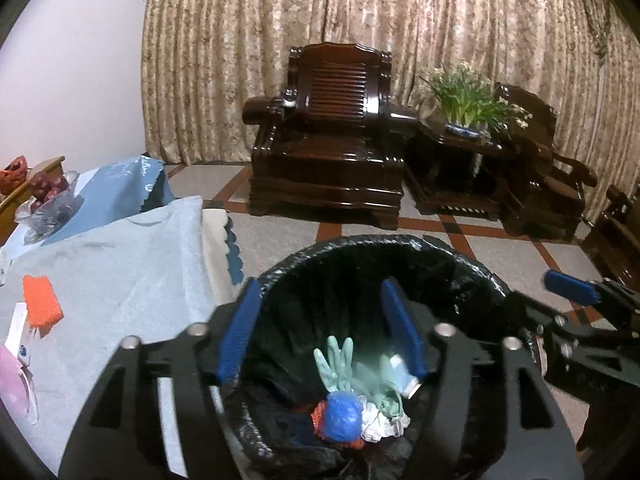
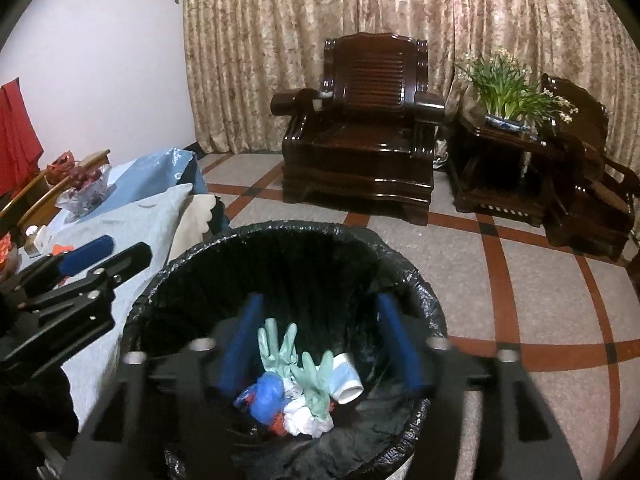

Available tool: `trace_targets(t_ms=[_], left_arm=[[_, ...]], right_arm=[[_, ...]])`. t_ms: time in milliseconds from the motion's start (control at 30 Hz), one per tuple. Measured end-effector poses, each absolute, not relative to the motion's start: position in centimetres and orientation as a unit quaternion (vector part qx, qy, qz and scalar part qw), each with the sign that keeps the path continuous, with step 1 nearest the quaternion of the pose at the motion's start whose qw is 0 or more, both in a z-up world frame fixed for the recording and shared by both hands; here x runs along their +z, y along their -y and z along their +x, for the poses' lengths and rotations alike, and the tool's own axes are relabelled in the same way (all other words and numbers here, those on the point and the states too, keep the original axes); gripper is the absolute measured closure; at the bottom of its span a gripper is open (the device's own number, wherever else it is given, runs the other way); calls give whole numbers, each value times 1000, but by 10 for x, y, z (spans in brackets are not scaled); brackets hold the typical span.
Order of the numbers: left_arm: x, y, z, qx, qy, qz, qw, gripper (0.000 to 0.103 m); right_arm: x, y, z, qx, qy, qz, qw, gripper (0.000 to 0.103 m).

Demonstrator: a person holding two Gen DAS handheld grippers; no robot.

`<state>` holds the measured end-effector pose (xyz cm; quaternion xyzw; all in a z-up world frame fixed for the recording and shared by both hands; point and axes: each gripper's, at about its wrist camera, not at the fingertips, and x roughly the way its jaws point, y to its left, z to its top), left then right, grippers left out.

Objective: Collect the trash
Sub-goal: 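Move both open grippers back toward the pink mask and orange net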

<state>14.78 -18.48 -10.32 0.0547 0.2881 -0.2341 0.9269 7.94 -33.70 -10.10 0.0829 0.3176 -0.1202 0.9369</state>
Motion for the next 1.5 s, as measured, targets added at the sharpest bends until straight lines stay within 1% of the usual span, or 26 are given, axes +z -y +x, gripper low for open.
trace_targets(t_ms=[33,133,167,267,600,967,1500], left_arm=[[-102,182,148,-231,-286,53,929,26],[-94,171,148,-220,-279,47,934,19],[-92,168,148,-217,-277,45,935,16],[-85,158,146,-210,-272,40,938,13],[-61,98,144,-164,-257,26,952,12],[-41,-3,142,-73,-241,13,968,11],[-37,-125,138,26,-238,-5,971,11]], right_arm=[[-100,336,79,-122,-315,83,937,16],[-98,333,81,-117,-315,89,938,10],[-97,333,82,-116,-314,90,938,10],[-92,325,84,-110,-311,86,940,10],[-72,283,96,-78,-299,68,948,9],[-49,216,114,-15,-281,48,958,8],[-48,98,157,83,-274,25,958,8]])
